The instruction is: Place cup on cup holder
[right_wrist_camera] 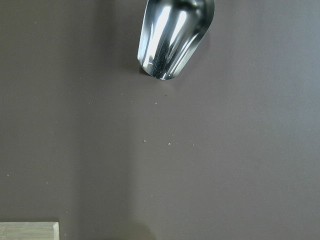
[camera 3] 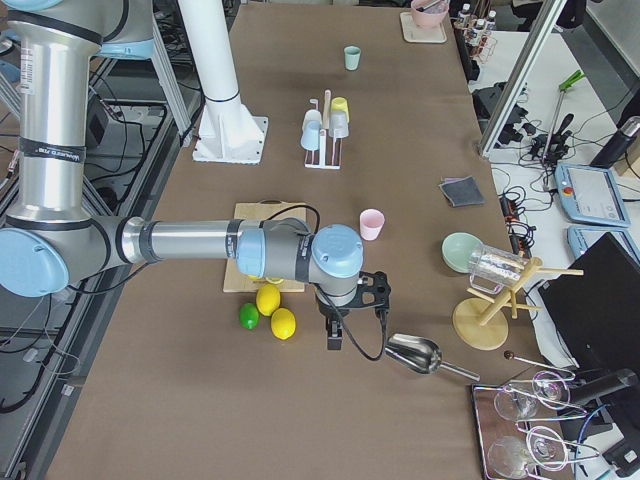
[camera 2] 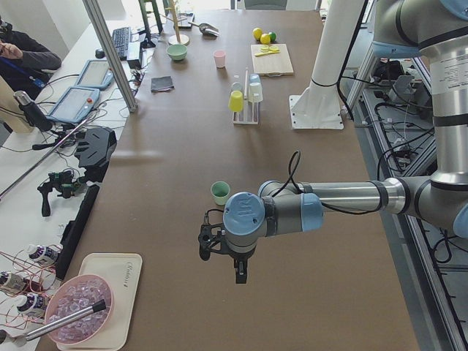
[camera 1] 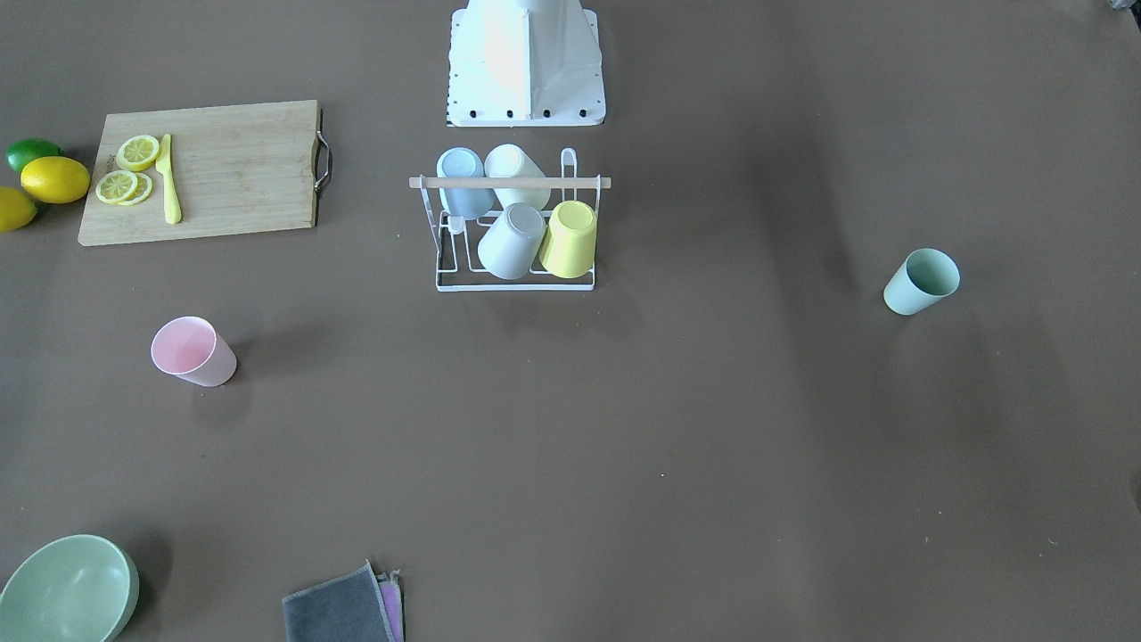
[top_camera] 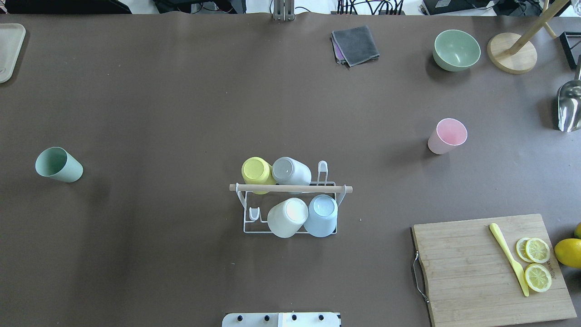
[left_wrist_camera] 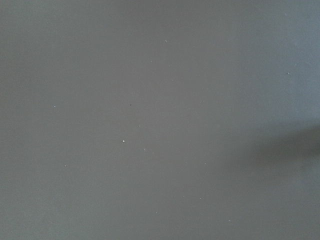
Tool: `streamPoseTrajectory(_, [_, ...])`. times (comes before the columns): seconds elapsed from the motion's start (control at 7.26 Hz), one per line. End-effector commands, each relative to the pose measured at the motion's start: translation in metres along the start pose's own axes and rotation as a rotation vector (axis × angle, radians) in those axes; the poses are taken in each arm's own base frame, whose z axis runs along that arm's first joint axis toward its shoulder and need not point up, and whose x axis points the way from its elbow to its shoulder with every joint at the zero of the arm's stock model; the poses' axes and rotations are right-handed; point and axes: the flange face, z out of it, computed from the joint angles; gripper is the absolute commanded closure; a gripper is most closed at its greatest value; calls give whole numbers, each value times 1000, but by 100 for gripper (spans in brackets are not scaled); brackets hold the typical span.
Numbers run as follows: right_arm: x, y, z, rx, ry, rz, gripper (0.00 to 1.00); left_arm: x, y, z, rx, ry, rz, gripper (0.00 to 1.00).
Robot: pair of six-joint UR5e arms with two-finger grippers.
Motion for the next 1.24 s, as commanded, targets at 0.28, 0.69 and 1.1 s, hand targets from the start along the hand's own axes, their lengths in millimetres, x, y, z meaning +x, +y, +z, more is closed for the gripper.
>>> streamPoseTrajectory(0.28, [7, -11, -31, -9, 37, -22, 1, 0, 1, 0, 0, 0, -1, 1])
streamPoseTrajectory(0.69, [12, -11, -30, -10, 50, 2, 1, -2, 1, 2, -1, 2, 6, 1])
streamPoseTrajectory(1.1, [22, -7, -29, -7, 54, 104, 1, 1, -2, -1, 5, 7, -1, 1])
